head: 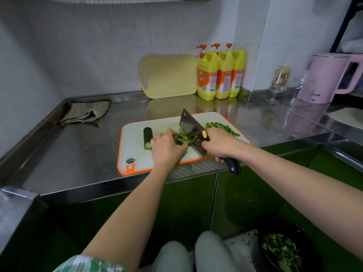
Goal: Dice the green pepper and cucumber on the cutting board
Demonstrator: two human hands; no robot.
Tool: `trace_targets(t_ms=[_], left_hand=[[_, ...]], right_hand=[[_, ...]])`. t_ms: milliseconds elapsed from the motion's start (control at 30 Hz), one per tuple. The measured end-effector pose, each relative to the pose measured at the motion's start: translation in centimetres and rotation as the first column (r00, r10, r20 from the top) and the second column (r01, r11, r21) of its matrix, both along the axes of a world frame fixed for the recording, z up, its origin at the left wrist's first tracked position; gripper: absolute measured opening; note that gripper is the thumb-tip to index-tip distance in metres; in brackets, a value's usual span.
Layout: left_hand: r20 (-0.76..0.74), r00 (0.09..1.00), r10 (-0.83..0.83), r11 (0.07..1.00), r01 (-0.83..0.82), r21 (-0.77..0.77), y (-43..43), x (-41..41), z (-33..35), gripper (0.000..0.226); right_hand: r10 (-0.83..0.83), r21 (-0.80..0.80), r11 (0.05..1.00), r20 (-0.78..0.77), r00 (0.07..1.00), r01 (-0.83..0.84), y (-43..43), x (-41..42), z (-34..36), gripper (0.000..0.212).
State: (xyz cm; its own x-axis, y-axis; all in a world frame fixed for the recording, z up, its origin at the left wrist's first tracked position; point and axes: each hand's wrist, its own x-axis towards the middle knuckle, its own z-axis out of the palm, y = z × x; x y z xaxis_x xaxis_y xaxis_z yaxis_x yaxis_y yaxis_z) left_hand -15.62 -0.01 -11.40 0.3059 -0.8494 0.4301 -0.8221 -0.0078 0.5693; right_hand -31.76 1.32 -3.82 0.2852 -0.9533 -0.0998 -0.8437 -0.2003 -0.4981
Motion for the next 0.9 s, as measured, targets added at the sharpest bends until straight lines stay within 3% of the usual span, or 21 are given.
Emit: trace_targets(t_ms=[300,567,900], left_hand=[[0.014,1.000,0.008,0.999,-0.008,0.032,0.1,0.0,0.1,0.039],[0.258,0.966,0.005,0.999,-0.016,0.042,0.2,-0.6,0.7,0.050],[0.380,0.924,-0.052,0.995,0.013,0.103,-0.1,-0.6,1.0,0.053]], right_hand=[[0.016,-0.034,0.999,-0.070,0.997,-0.019,0.1,0.5,-0.1,0.016],[0.041,-0.049,0.998,-0.129,0.991,-0.048,0.3,0.8,0.2,0.013],[0.070,-0.016,0.997,-0.145,0.987,-0.073,-0.8,0.2,0.2,0.010]])
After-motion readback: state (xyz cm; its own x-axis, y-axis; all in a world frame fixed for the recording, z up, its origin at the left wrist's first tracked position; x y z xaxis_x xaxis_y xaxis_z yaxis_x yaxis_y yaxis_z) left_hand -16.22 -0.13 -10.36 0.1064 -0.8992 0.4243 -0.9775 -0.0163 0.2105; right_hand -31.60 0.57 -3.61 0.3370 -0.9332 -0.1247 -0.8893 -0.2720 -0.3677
